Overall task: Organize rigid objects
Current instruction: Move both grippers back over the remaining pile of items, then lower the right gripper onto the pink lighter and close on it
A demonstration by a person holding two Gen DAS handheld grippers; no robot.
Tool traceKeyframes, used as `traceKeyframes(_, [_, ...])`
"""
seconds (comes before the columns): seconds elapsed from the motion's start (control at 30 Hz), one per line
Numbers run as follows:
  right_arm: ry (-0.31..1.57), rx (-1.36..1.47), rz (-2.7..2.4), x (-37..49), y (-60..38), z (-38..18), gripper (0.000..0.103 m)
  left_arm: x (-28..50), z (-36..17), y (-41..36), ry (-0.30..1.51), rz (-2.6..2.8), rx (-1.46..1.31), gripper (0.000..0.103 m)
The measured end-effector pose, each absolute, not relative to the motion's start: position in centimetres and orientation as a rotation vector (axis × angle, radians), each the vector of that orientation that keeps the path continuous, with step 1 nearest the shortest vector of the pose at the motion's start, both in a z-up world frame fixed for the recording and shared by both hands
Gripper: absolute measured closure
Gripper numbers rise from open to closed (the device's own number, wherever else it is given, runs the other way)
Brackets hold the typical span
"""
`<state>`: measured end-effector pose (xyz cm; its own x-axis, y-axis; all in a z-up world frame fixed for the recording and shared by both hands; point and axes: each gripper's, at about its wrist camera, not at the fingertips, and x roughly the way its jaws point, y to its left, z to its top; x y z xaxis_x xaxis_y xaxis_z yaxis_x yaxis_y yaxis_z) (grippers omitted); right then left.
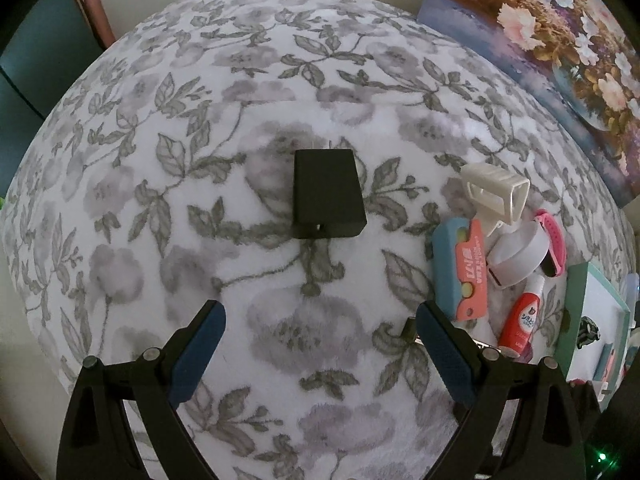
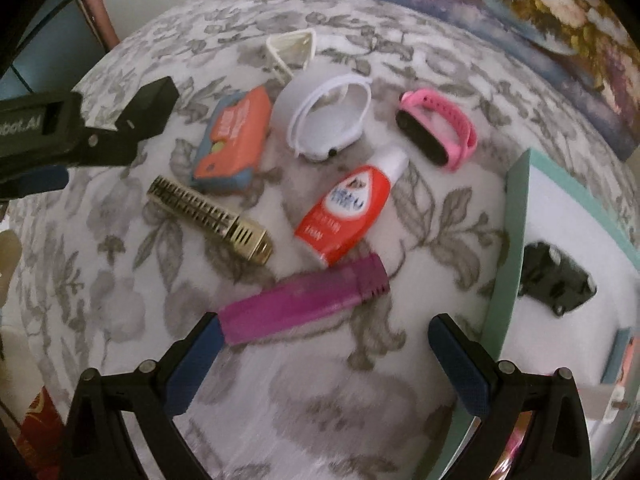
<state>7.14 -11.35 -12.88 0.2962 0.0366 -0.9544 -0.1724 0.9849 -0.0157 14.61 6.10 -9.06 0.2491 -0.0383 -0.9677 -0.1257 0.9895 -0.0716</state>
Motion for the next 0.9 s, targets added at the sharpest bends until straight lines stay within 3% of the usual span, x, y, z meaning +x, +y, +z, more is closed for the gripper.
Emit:
traceKeyframes(0.7, [1.216,-0.115,0.154,10.1,-11.5,-12.8,0.001,14.8,-9.2,5.7,1.326,0.053,-0.108,0.007])
traceKeyframes(0.83, [1.195,-0.101,0.154,10.2,-11.7,-12.1,0.02,14.9,-9.2,5.5,1.324,0.044,-0.103,0.007])
traceKeyframes(0.9, [1.195,-0.074,0.153,10.4,-12.1,-11.8,0.02,14.9,-9.2,5.5,1.326,0.038,-0.104,0.007])
